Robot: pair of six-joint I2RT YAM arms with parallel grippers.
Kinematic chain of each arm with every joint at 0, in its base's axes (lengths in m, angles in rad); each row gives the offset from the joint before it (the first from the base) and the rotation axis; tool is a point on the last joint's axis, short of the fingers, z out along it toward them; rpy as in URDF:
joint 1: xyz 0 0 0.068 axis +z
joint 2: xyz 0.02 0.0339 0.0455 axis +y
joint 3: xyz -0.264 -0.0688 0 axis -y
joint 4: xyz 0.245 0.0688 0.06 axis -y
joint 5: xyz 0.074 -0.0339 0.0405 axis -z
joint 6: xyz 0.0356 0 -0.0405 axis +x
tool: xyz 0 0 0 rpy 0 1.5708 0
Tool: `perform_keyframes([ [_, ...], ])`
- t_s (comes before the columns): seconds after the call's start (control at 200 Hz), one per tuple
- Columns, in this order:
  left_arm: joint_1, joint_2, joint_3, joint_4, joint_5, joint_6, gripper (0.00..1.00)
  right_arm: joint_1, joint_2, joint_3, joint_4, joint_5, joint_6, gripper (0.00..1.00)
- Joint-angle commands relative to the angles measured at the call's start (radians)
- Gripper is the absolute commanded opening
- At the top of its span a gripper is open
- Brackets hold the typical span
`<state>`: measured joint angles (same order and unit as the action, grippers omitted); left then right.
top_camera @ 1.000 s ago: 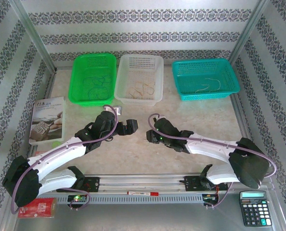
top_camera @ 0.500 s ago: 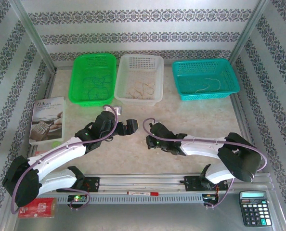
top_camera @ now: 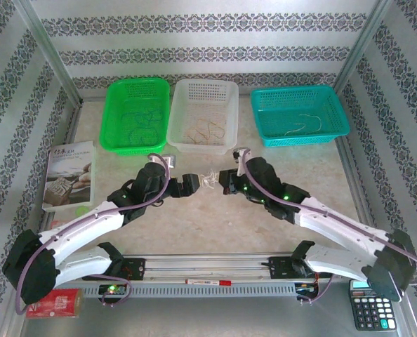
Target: Untangle the cables
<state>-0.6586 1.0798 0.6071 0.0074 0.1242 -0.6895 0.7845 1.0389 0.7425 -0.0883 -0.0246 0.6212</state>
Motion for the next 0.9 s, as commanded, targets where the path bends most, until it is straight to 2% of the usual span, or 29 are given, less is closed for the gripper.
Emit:
perform_keyframes([
  [0.0,0.014,-0.025,-0.013,0.051,0.01,0.011,1.0,-0.034,-0.027,0.018,-0.072,-0.046,-0.021,0.0],
  [0.19,0.016,-0.031,-0.005,0.07,0.051,0.031,1.0,-0.071,-0.045,0.021,-0.084,-0.058,-0.02,0.0],
  [0.35,0.016,-0.016,-0.003,0.128,0.137,0.004,1.0,-0.083,-0.052,-0.002,-0.077,-0.07,-0.005,0.0],
  [0.62,0.014,0.024,-0.063,0.344,0.187,-0.218,0.98,-0.102,-0.065,-0.06,-0.001,-0.108,0.046,0.0],
  [0.894,0.015,0.138,-0.107,0.55,0.186,-0.387,0.86,-0.119,-0.098,-0.108,0.083,-0.167,0.088,0.0],
])
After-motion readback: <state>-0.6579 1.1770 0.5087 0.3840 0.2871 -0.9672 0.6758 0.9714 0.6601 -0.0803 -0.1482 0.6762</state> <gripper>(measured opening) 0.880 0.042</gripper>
